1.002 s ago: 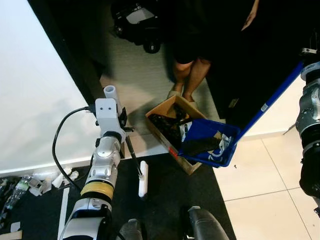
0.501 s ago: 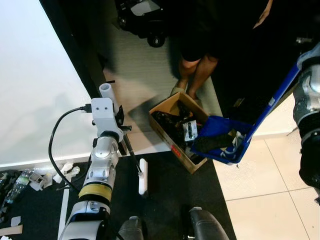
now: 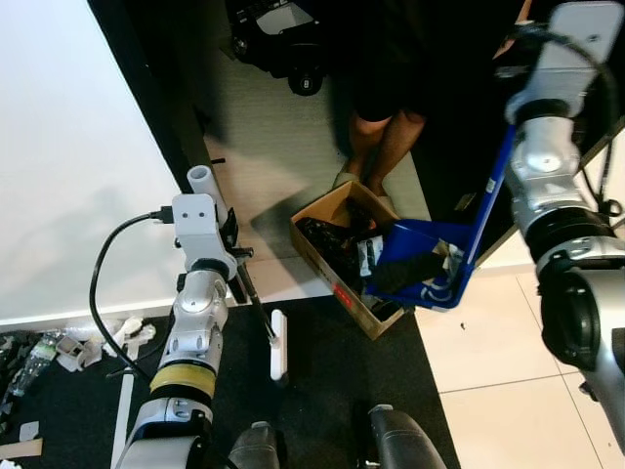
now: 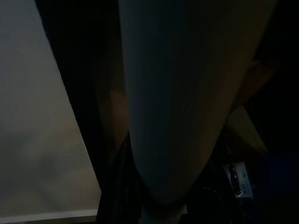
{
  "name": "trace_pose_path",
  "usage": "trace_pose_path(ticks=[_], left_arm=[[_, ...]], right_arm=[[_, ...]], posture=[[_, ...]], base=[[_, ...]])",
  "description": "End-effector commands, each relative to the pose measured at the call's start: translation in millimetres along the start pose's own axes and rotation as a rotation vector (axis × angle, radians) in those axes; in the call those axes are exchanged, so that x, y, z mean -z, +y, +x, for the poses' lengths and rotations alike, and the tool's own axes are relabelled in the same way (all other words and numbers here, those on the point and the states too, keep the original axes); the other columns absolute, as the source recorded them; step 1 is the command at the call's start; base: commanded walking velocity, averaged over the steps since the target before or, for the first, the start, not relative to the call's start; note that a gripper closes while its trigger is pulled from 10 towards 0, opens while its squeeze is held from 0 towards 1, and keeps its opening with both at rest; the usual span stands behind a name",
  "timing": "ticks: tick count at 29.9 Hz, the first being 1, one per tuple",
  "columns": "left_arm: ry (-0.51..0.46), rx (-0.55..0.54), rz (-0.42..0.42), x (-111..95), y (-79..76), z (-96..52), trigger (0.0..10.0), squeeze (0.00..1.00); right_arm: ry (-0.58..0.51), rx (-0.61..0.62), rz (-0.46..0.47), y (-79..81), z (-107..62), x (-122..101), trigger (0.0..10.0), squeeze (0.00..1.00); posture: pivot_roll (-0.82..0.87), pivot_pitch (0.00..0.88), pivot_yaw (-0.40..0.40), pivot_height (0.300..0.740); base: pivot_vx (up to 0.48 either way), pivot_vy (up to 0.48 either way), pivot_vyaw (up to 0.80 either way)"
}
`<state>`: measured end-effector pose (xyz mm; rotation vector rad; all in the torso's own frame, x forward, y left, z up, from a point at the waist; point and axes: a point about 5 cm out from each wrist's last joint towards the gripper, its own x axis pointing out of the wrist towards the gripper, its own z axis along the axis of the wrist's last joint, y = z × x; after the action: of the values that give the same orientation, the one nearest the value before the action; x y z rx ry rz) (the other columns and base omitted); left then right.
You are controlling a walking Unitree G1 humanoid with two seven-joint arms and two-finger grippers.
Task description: Sweep floor
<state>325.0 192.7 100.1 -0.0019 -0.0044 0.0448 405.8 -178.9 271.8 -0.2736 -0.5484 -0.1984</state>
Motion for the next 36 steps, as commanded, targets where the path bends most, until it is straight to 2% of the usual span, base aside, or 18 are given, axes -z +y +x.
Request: trace_pose_path(ticks=[1, 6, 11, 15, 17, 18, 20, 21, 23, 24, 26, 27, 29, 32, 36], left_arm=[[-0.016, -0.008, 0.018, -4, 4.0, -0.8, 10.0, 0.0], [-0.019, -0.009, 0.021, -5, 5.3, -0.6, 10.0, 0.0], [-0.019, -0.008, 0.022, -5, 5.4, -0.4, 10.0, 0.0], [-0.018, -0.002, 0.022, -6, 3.8, 0.0, 10.0, 0.0], [-0.018, 0.004, 0.021, -6, 1.8, 0.7, 10.0, 0.0], [-0.018, 0.004, 0.021, -6, 1.8, 0.7, 10.0, 0.0], [-0.018, 0.008, 0.021, -6, 0.9, 1.4, 10.0, 0.0], [-0.018, 0.008, 0.021, -6, 0.9, 1.4, 10.0, 0.0], [-0.018, 0.01, 0.022, -6, 0.4, 1.8, 10.0, 0.0], [-0.018, 0.01, 0.022, -6, 0.4, 1.8, 10.0, 0.0], [-0.02, 0.008, 0.023, -7, 1.1, 1.9, 10.0, 0.0], [-0.02, 0.008, 0.023, -7, 1.1, 1.9, 10.0, 0.0], [-0.022, 0.001, 0.023, -7, 2.9, 1.2, 10.0, 0.0], [-0.022, 0.0, 0.023, -7, 3.2, 1.0, 10.0, 0.0], [-0.02, -0.003, 0.022, -6, 3.5, -0.3, 10.0, 0.0]], right_arm=[[-0.123, -0.019, -0.041, 5.7, 7.4, -21, 10.0, 0.0], [-0.19, -0.047, -0.102, 20.0, 5.0, -28, 10.0, 0.0], [-0.214, -0.062, -0.112, 26.9, 3.7, -31, 10.0, 0.0], [-0.242, -0.097, -0.118, 38.8, -0.2, -33, 10.0, 0.0], [-0.28, -0.145, -0.121, 54.4, -5.5, -38, 10.0, 0.0], [-0.28, -0.145, -0.121, 54.4, -5.5, -38, 10.0, 0.0], [-0.328, -0.199, -0.124, 70.2, -12.0, -42, 10.0, 0.0], [-0.328, -0.199, -0.124, 70.2, -12.0, -42, 10.0, 0.0], [-0.372, -0.255, -0.12, 86.0, -19.8, -47, 10.0, 0.0], [-0.372, -0.255, -0.12, 86.0, -19.8, -47, 10.0, 0.0], [-0.414, -0.31, -0.116, 100.0, -27.8, -50, 10.0, 0.0], [-0.414, -0.31, -0.116, 100.0, -27.8, -50, 10.0, 0.0], [-0.456, -0.356, -0.126, 110.5, -34.4, -54, 10.0, 0.0], [-0.463, -0.365, -0.129, 111.9, -35.4, -54, 10.0, 0.0], [-0.545, -0.491, -0.158, 130.6, -50.6, -58, 10.0, 0.0]], posture=[[0.0, 0.128, -0.084, 0.74], [0.0, 0.127, -0.082, 0.74], [0.0, 0.126, -0.081, 0.74], [0.0, 0.121, -0.077, 0.74], [0.0, 0.117, -0.075, 0.74], [0.0, 0.117, -0.075, 0.74], [0.0, 0.114, -0.076, 0.74], [0.0, 0.114, -0.076, 0.74], [0.0, 0.114, -0.076, 0.74], [0.0, 0.114, -0.076, 0.74], [0.01, 0.113, -0.082, 0.74], [0.01, 0.113, -0.082, 0.74], [0.01, 0.113, -0.083, 0.74], [0.01, 0.113, -0.083, 0.74], [0.01, 0.122, -0.091, 0.74]], base=[[0.0, 0.0, 0.0], [0.0, 0.0, 0.0], [0.0, 0.0, 0.0], [0.0, 0.0, 0.0], [0.0, 0.0, 0.0], [0.0, 0.0, 0.0], [0.0, 0.0, 0.0], [0.0, 0.0, 0.0], [0.0, 0.0, 0.0], [0.0, 0.0, 0.0], [0.0, 0.0, 0.0], [0.0, 0.0, 0.0], [0.0, 0.0, 0.0], [0.0, 0.0, 0.0], [0.0, 0.0, 0.0]])
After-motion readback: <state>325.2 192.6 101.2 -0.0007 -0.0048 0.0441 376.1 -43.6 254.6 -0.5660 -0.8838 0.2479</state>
